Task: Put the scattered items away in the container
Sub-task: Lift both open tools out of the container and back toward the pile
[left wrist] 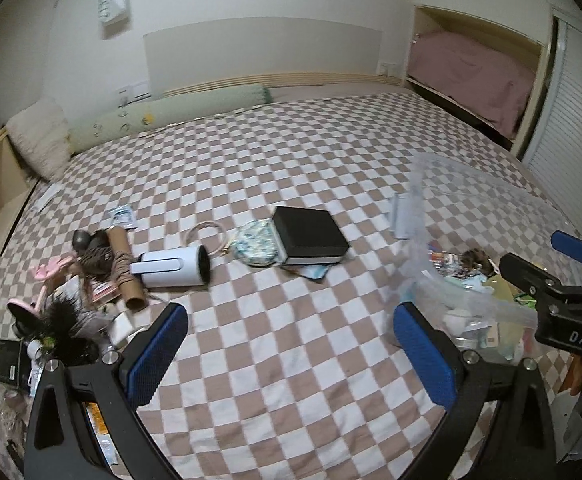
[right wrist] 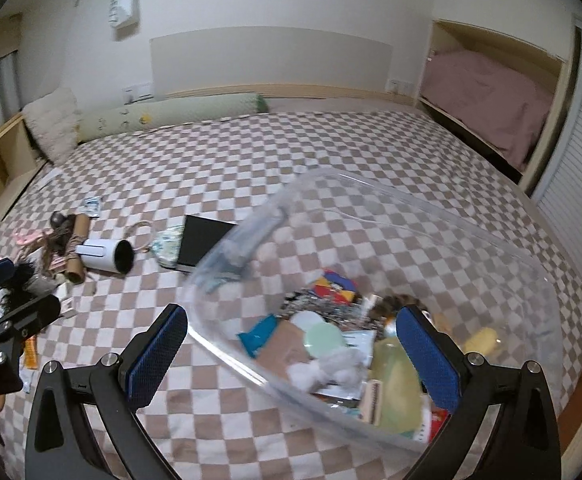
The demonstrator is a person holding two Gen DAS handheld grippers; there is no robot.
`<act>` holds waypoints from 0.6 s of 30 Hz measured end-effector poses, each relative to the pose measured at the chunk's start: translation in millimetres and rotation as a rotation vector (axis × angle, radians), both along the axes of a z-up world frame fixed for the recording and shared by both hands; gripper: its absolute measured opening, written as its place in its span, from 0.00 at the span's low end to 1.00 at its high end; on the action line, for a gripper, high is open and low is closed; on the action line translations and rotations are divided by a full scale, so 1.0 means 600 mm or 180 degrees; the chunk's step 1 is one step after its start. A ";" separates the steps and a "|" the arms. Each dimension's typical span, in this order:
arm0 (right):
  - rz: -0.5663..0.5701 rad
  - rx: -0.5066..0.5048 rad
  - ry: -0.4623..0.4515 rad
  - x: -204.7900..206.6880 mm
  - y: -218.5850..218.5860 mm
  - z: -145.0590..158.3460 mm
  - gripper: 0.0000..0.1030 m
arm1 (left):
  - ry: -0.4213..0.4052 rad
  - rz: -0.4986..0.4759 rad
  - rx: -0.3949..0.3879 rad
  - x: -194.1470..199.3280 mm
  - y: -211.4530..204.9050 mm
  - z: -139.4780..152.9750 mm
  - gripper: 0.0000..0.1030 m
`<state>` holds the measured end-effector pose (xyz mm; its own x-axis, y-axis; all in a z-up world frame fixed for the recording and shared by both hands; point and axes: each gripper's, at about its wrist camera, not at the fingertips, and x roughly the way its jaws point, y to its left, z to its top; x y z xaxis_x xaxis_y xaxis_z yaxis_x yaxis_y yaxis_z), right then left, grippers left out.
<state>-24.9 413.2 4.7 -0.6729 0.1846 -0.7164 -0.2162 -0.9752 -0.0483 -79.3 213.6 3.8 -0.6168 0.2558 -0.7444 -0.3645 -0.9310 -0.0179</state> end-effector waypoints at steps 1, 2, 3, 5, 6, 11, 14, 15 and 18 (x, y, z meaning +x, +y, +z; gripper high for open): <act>0.0040 -0.0007 0.0001 -0.004 -0.009 -0.001 1.00 | -0.0001 0.0030 -0.0006 -0.001 -0.009 -0.001 1.00; 0.0067 -0.0011 0.0000 -0.007 -0.016 -0.004 1.00 | -0.0003 0.0061 -0.0010 -0.002 -0.018 -0.002 1.00; 0.0091 -0.0014 -0.0003 -0.010 -0.023 -0.006 1.00 | -0.0005 0.0092 -0.0014 -0.003 -0.027 -0.004 1.00; 0.0144 -0.0041 -0.0006 -0.017 -0.036 -0.011 1.00 | -0.0010 0.0165 -0.0006 -0.005 -0.048 -0.006 1.00; 0.0164 -0.0063 -0.0002 -0.019 -0.043 -0.012 1.00 | -0.0015 0.0196 0.0001 -0.006 -0.057 -0.007 1.00; 0.0261 -0.0176 0.0026 -0.031 -0.075 -0.018 1.00 | 0.0006 0.0388 0.0036 -0.004 -0.112 -0.010 1.00; 0.0361 -0.0209 0.0052 -0.038 -0.101 -0.020 1.00 | 0.0035 0.0496 0.0021 -0.002 -0.149 -0.014 1.00; 0.0405 -0.0216 0.0054 -0.040 -0.110 -0.021 1.00 | 0.0053 0.0512 0.0014 -0.001 -0.162 -0.015 1.00; 0.0532 -0.0212 0.0064 -0.045 -0.139 -0.025 1.00 | 0.0097 0.0616 0.0019 0.005 -0.202 -0.020 1.00</act>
